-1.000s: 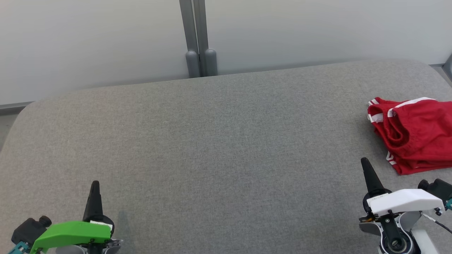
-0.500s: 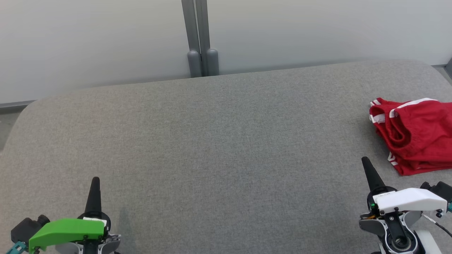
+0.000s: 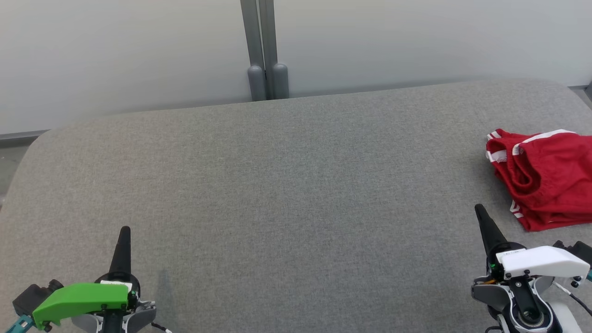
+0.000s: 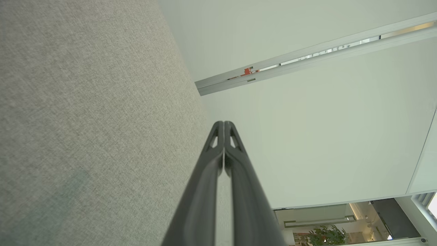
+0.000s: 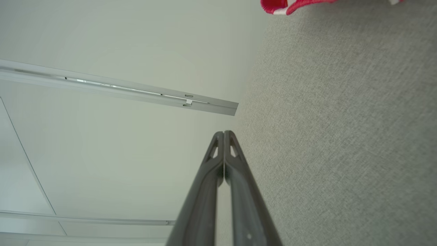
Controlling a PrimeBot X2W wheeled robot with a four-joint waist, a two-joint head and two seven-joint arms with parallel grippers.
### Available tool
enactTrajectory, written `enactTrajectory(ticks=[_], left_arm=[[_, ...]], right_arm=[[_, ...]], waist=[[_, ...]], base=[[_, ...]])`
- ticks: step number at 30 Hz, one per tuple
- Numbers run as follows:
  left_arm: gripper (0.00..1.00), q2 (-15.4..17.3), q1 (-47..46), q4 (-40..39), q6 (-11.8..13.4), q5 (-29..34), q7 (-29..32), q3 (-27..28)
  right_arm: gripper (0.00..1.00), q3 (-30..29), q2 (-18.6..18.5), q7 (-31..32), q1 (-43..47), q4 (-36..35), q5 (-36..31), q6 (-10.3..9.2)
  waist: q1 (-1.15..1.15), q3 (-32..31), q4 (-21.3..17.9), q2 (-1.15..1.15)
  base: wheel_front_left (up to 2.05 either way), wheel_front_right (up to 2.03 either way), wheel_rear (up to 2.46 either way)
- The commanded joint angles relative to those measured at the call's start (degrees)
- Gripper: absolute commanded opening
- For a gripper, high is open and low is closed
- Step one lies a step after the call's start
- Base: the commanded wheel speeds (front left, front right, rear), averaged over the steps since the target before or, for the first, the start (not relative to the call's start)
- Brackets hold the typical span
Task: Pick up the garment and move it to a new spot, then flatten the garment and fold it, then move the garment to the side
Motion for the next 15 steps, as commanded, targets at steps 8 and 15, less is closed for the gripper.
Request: enactTrajectory(ticks=[8, 15], left_arm=[[0.0, 0.49, -1.54, -0.65, -0.39, -4.65, 1.32, 0.43], [0.0, 0.5, -1.89, -0.85, -0.45, -7.67, 2.08, 0.53]], right_arm=[[0.0, -0.97, 0.37, 1.29, -0.92, -0.66, 4.2, 0.04], [0.0, -1.51, 0.68, 2.05, -0.92, -0.73, 6.77, 0.04]], waist=[[0.0, 0.02, 0.21, 0.0], [0.0, 0.04, 0.39, 0.0]], base=[[0.0, 0.0, 0.0], [0.0, 0.0, 0.0]])
